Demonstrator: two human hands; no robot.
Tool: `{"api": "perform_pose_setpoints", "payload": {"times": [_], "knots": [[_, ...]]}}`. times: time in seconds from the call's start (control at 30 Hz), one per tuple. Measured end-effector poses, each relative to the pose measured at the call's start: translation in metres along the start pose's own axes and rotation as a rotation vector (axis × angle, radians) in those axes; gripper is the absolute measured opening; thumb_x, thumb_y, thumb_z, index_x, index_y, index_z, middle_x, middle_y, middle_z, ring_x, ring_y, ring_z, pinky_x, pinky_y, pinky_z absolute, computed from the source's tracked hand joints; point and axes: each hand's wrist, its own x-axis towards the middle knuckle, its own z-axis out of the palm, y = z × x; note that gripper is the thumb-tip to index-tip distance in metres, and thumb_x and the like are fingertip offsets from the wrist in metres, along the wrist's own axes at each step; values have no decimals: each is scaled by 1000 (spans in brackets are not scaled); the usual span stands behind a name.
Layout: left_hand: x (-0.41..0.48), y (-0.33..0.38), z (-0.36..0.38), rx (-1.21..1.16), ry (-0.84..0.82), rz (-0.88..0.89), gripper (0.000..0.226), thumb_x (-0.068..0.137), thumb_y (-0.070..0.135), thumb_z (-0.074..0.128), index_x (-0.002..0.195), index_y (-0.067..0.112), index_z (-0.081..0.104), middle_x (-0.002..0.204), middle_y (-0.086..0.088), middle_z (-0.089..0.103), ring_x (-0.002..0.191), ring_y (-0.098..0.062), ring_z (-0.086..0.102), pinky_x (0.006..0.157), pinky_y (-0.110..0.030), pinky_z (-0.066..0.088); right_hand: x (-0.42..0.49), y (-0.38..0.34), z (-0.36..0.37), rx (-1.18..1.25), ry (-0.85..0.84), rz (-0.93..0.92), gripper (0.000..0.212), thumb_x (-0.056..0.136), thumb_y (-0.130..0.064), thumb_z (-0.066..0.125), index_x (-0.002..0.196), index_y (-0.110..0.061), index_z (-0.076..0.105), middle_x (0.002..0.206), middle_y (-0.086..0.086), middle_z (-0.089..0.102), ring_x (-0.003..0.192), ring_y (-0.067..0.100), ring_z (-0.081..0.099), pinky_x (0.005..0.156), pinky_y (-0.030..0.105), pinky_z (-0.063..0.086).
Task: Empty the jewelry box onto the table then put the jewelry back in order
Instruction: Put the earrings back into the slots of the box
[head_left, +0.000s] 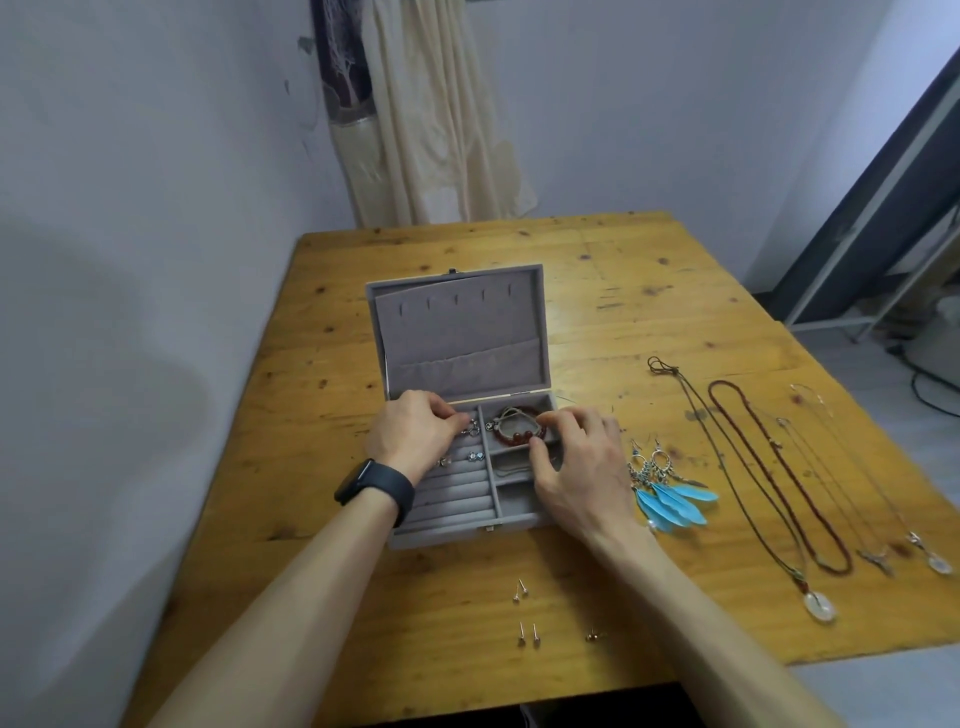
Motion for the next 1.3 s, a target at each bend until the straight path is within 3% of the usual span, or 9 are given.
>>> {"api": "perform_pose_setpoints", "payload": {"times": [0.3,0.5,0.63,0.73,0.87,0.97,1.13,1.3], "knots": [[-3,-6,-2,-42,-11,28,26,92,49,61,92,26,73,88,6,72,85,-17,64,67,-27,46,-1,0,0,6,-2,0,34,92,-38,54,117,-18,63,114,3,58,107,16,46,88,31,46],[-7,-8,-9,-87,-10,43,17,93,42,59,90,30,71,86,10,73,86,-13,67,74,-30,55,-2,-3,-11,49,-6,-23,29,93,-34,59,117,-18,64,112,1,60,104,13,45,86,28,46],[-24,-1,-17,-132,12,129,15,94,42,59,96,32,70,87,13,72,86,-7,67,70,-26,55,-14,3,-43,132,46,-25,26,93,-26,65,118,-20,66,113,-3,62,103,10,45,82,9,32],[-49,13,-19,-176,7,230,12,95,40,60,101,33,69,89,15,69,82,0,64,63,-15,49,-33,21,-76,158,71,5,26,92,-23,67,119,-24,67,111,-10,61,105,6,46,83,8,32],[-87,33,-5,-202,-38,373,13,94,42,62,104,36,67,87,19,65,75,3,60,60,-13,46,-63,51,-109,136,80,82,26,90,-20,70,115,-25,69,108,-9,64,106,10,52,79,13,37],[-107,49,18,-187,-117,439,17,93,43,63,108,36,67,89,21,65,79,4,60,69,-19,53,-83,66,-117,115,52,128,25,89,-17,71,113,-25,71,103,-10,64,98,11,56,74,15,41],[-126,68,54,-125,-196,451,22,92,47,63,111,36,67,94,18,68,88,1,62,81,-30,58,-99,78,-107,95,-11,149,23,89,-21,71,112,-26,73,104,-6,68,90,9,60,79,24,51],[-132,85,76,25,-155,440,28,92,53,60,113,36,67,101,16,68,95,-10,64,80,-33,56,-92,74,-91,120,-72,159,25,92,-24,68,116,-26,73,109,-5,66,82,4,60,74,8,44]]}}
